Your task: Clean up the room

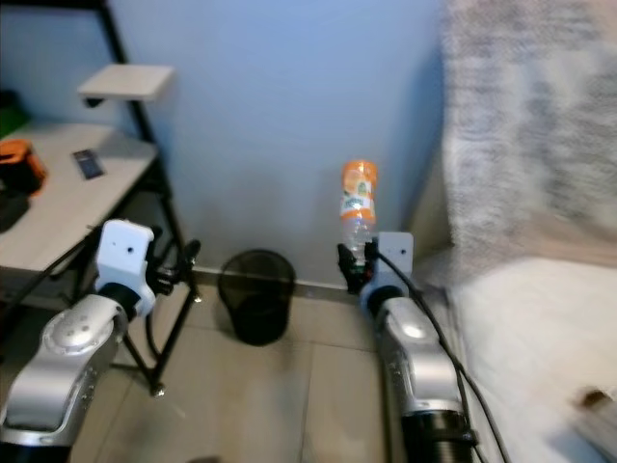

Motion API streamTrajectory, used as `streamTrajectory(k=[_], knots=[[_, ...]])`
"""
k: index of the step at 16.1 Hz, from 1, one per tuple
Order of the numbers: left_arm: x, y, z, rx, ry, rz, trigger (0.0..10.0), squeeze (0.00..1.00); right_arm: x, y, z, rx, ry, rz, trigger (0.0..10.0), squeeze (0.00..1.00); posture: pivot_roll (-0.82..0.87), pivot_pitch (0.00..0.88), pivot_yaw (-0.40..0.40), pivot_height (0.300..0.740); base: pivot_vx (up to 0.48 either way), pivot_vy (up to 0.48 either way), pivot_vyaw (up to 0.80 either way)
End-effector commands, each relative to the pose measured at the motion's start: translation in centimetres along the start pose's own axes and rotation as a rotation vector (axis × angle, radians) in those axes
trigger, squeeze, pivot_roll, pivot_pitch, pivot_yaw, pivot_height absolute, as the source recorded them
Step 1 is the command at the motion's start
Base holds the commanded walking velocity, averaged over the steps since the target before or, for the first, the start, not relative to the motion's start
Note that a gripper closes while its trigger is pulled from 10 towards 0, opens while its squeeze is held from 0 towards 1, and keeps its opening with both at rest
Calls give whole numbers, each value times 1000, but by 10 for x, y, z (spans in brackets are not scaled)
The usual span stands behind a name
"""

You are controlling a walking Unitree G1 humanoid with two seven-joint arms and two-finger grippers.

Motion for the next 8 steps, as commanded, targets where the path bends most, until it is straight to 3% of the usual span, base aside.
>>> streamTrajectory(k=[1,4,8], knots=[[-2,6,-2,13,-9,-25,10000,0,2,6,-9,26,-25,-23,10000,0,-8,0,7,740,364,0,0],[0,-2,-1,2,-12,-2,10000,0,0,13,-10,41,-6,-42,10000,0,-2,0,6,740,360,0,0],[-2,-1,0,-19,-18,-5,10000,0,-2,9,-4,56,5,-27,10000,0,3,0,11,740,360,0,800]])
Point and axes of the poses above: a point about 5 cm out from each wrist's last joint towards the gripper, its own x axis pointing back from the gripper into the wrist, its own y axis along the axis of the wrist's last joint, z = x × y, the point moved 5 cm from there along -x, pointing out of the wrist towards the gripper, and after that the axes turned 3 degrees about x, right-handed, at the moved point
